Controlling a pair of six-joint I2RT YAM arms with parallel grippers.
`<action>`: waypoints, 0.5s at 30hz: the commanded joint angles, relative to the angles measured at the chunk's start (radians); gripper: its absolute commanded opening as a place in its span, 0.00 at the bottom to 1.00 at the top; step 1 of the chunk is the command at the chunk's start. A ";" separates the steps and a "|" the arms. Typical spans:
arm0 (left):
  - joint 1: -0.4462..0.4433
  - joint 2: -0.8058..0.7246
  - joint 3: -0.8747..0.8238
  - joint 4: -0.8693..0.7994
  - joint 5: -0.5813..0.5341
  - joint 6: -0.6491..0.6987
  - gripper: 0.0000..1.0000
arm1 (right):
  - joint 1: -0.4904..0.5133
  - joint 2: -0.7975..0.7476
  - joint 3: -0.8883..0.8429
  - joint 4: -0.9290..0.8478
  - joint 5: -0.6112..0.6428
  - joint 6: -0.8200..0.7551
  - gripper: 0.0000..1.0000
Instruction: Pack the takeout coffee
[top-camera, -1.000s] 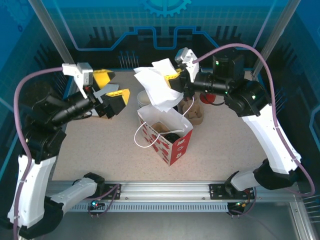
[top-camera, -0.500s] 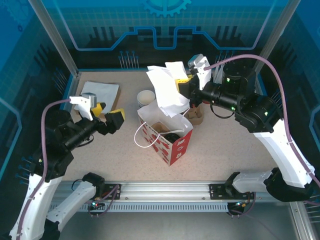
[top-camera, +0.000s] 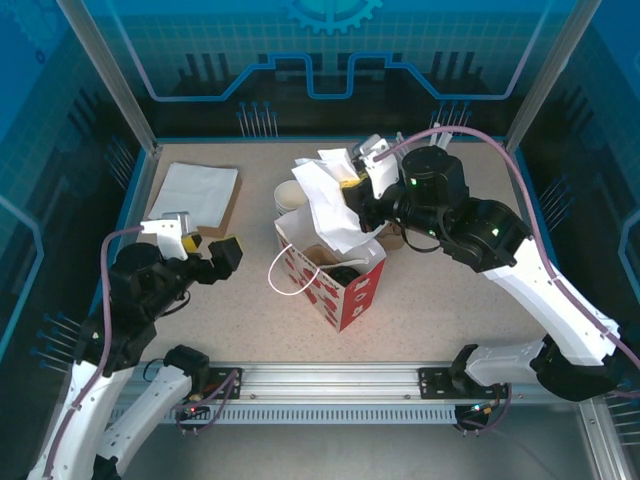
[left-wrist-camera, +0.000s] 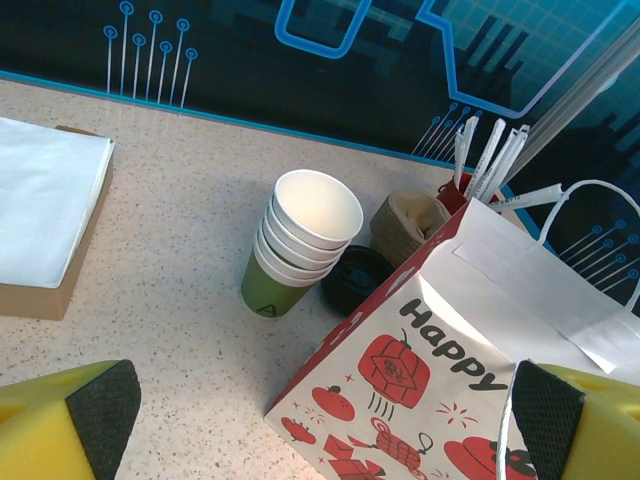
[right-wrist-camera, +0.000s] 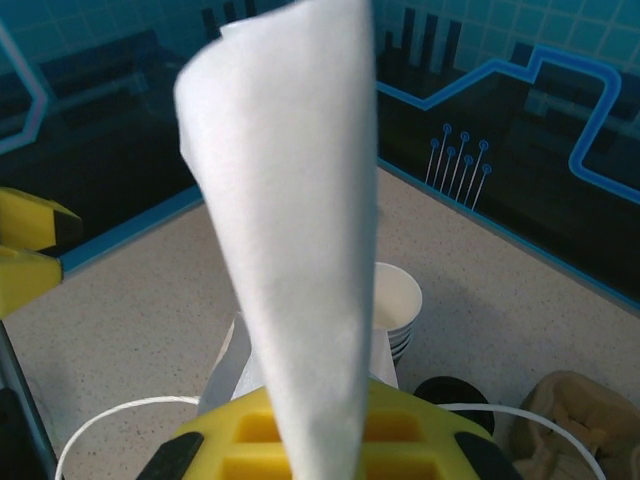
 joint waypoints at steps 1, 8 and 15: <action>-0.005 -0.009 -0.008 -0.001 -0.035 -0.021 0.99 | 0.017 0.001 -0.028 0.012 0.026 0.021 0.00; -0.005 -0.006 -0.016 0.009 -0.035 -0.030 0.99 | 0.040 0.010 -0.093 0.044 0.010 0.064 0.00; -0.005 -0.005 -0.011 0.008 -0.038 -0.029 0.99 | 0.077 0.024 -0.140 0.049 -0.001 0.097 0.00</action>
